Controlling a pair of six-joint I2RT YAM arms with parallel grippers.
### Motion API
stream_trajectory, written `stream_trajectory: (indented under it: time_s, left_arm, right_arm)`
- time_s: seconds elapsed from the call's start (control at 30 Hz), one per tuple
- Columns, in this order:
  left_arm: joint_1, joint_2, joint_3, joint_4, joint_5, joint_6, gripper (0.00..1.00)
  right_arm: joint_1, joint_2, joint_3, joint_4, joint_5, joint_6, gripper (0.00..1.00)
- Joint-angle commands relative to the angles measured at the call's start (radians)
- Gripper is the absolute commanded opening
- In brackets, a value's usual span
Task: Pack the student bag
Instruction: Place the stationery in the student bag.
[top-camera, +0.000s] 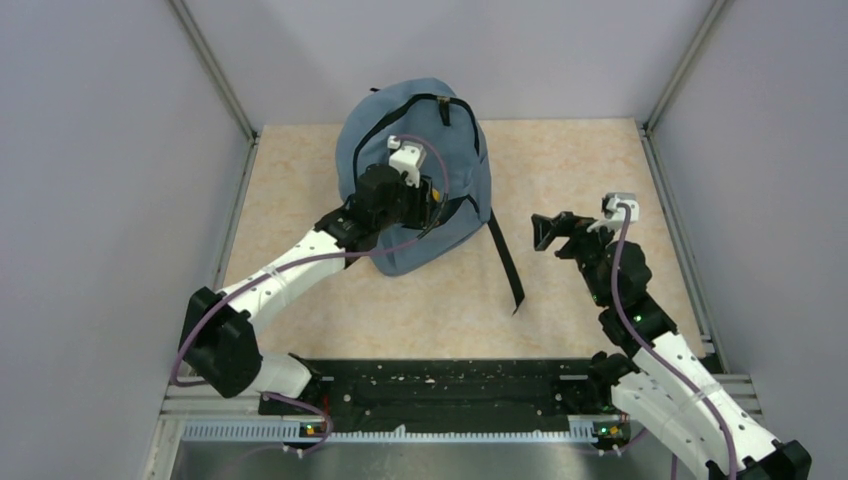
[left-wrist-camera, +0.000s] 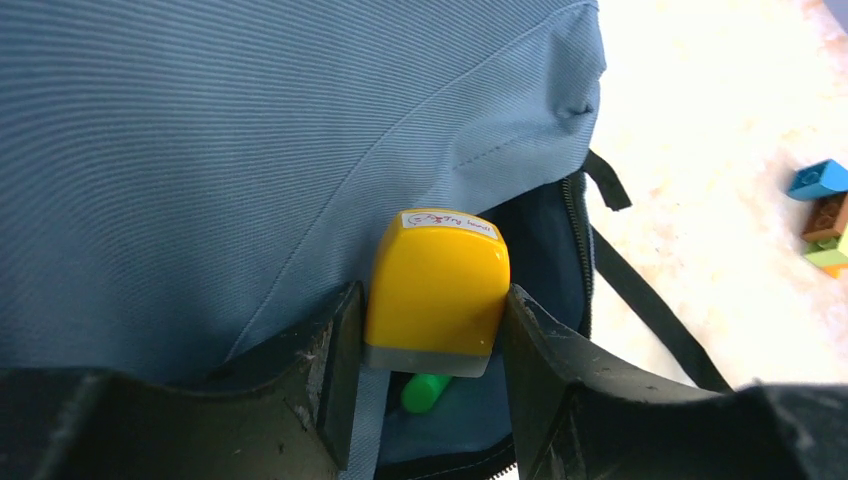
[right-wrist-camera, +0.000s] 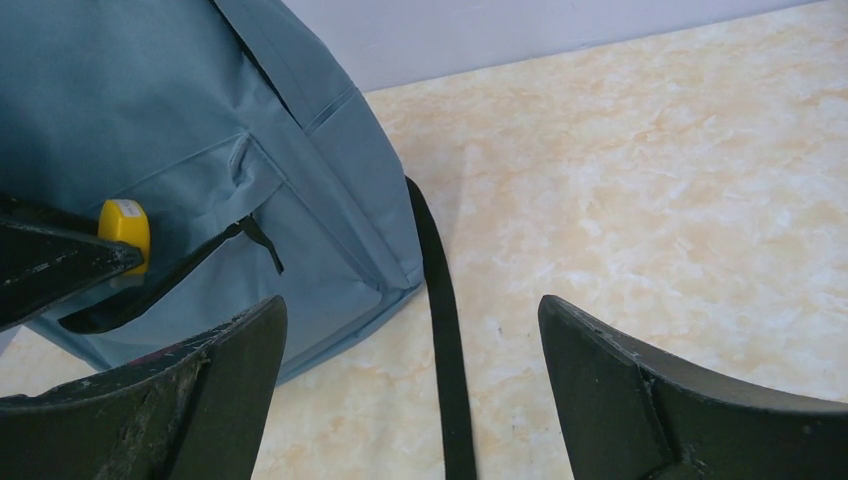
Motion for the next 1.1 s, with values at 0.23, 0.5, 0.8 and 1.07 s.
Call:
stream_trajectory:
  time_s: [0.23, 0.5, 0.8, 1.07]
  left_arm:
    - [-0.002, -0.003, -0.001, 0.035, 0.090, -0.030, 0.53]
    - [-0.001, -0.020, -0.002, 0.020, 0.083, -0.008, 0.69]
    - [-0.001, -0.140, -0.007, 0.049, 0.135, -0.028, 0.72]
    - [-0.001, -0.135, 0.112, -0.151, 0.079, -0.016, 0.75]
  right_arm:
    - [-0.009, 0.100, -0.006, 0.085, -0.080, 0.000, 0.94]
    - [-0.009, 0.199, -0.011, 0.190, -0.232, -0.024, 0.93]
    - [-0.008, 0.342, -0.019, 0.447, -0.435, -0.108, 0.92]
    - [-0.008, 0.637, 0.092, 0.567, -0.560, -0.147, 0.80]
